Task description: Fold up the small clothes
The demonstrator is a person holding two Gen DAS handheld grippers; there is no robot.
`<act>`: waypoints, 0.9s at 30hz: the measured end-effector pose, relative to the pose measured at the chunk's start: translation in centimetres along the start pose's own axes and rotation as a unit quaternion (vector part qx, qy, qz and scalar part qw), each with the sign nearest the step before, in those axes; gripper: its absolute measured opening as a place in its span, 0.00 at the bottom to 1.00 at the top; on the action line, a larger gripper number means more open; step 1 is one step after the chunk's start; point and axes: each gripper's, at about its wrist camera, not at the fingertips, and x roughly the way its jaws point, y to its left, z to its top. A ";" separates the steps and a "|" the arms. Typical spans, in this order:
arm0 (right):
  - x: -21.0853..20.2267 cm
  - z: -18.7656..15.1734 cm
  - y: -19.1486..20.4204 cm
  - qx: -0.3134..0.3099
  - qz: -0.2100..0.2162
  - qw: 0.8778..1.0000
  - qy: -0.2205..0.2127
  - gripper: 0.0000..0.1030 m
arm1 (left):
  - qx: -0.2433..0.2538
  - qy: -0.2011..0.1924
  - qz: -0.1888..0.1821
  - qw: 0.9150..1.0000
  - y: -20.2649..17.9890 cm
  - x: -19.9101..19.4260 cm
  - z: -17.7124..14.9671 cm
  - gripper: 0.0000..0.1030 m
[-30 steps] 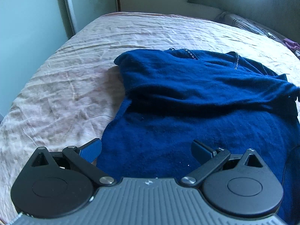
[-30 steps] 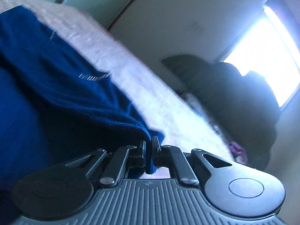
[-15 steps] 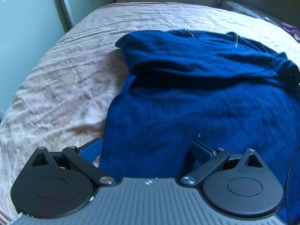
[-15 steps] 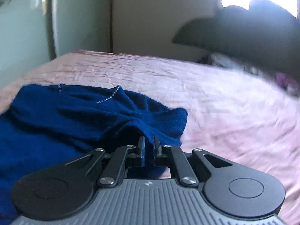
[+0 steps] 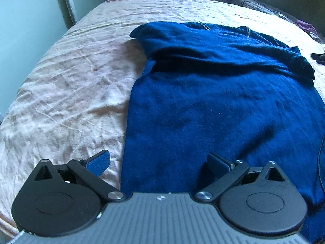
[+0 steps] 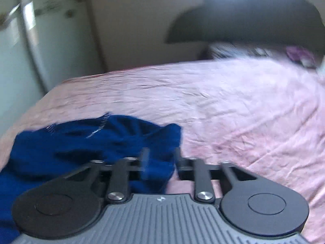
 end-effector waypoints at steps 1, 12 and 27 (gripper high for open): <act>1.3 0.2 -0.6 0.015 -0.002 1.000 0.015 0.48 | 0.002 -0.001 0.001 1.000 -0.1 -0.1 0.0 0.99; 0.8 -0.6 -0.5 0.016 0.012 1.000 -0.011 0.05 | 0.015 -0.011 0.011 1.000 -1.1 -0.2 0.9 0.99; 2.8 -2.3 -2.3 0.104 0.041 0.993 0.045 0.39 | -0.010 -0.008 -0.003 1.000 -0.6 -0.2 0.3 0.99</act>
